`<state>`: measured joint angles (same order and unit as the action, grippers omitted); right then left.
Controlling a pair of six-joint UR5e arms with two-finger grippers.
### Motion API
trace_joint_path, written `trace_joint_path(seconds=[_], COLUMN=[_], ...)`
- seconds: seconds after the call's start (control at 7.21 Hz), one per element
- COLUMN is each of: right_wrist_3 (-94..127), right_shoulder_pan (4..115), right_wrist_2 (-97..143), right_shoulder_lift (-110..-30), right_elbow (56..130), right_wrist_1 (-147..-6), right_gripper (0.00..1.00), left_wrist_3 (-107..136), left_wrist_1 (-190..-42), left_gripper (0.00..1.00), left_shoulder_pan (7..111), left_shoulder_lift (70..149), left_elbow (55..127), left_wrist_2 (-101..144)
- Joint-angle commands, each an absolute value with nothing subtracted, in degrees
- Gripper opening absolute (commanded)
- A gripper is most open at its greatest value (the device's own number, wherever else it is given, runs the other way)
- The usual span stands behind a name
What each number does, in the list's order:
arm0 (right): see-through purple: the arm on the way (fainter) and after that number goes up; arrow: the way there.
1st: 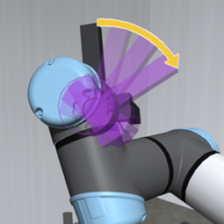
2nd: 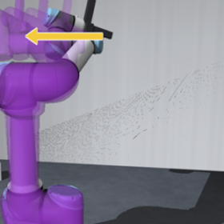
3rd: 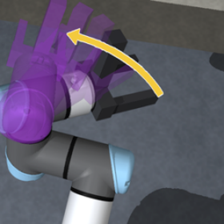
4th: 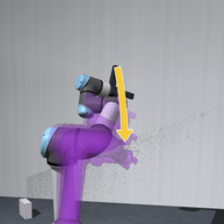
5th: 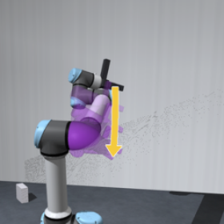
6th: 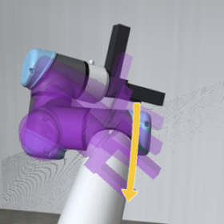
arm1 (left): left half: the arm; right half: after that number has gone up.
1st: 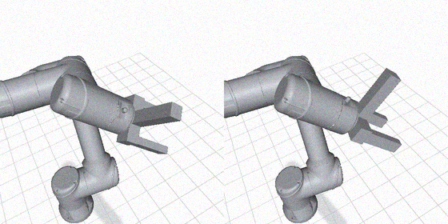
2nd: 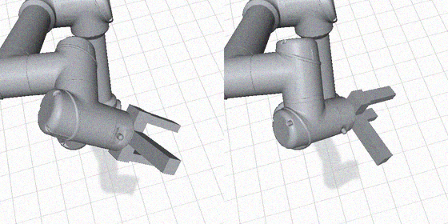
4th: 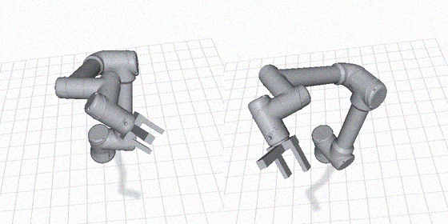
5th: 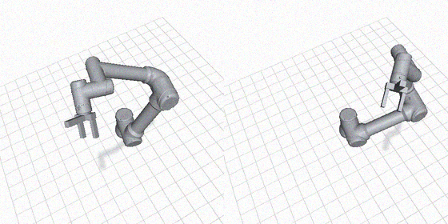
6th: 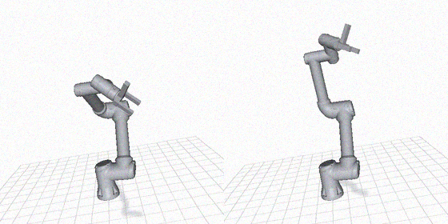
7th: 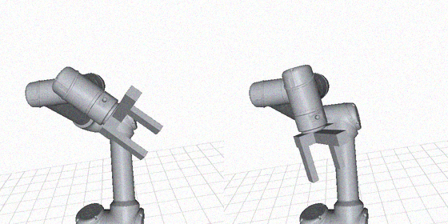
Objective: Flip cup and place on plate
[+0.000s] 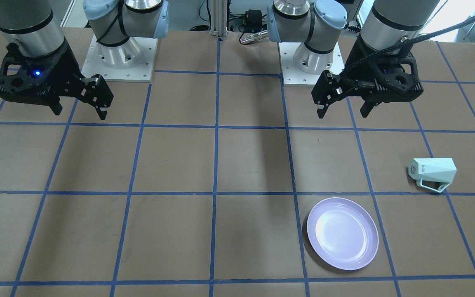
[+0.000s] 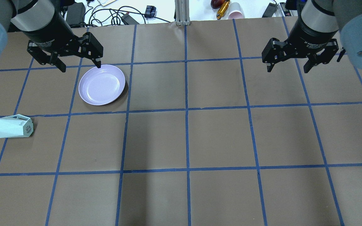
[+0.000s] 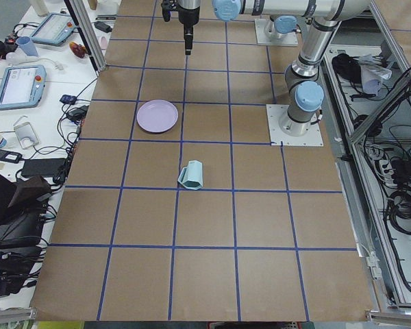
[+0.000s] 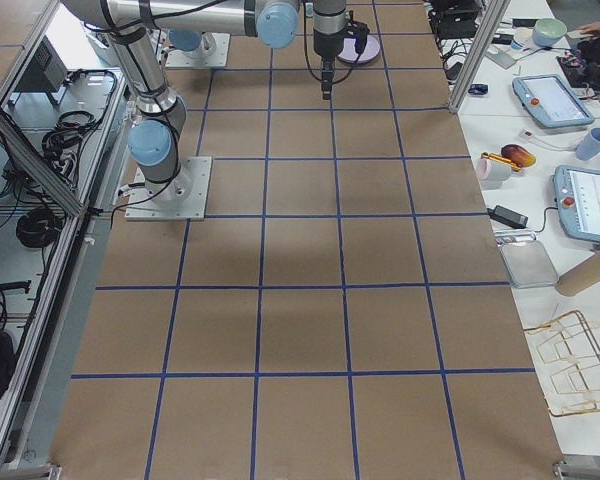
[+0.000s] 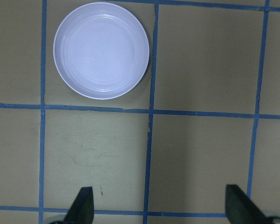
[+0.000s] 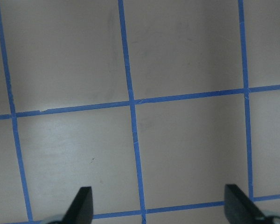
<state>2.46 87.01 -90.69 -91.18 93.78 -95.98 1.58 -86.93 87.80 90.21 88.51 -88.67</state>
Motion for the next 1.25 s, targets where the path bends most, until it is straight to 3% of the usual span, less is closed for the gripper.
trace_joint_path(seconds=[0.0, 1.11], right_wrist_3=[2.46, 2.46], right_shoulder_pan=[87.01, 87.10], right_wrist_2=[-90.62, -90.70], right_shoulder_lift=[-91.14, -91.14], right_elbow=[93.78, 93.78], right_wrist_1=[-95.98, -95.98], right_gripper=[1.00, 1.00], left_wrist_3=[1.50, 0.71], left_wrist_1=[-86.84, -87.19], left_gripper=[1.00, 1.00], left_shoulder_pan=[87.72, 86.48], left_shoulder_lift=[90.26, 90.26], left_elbow=[88.42, 87.71], left_wrist_2=[-88.77, -88.94])
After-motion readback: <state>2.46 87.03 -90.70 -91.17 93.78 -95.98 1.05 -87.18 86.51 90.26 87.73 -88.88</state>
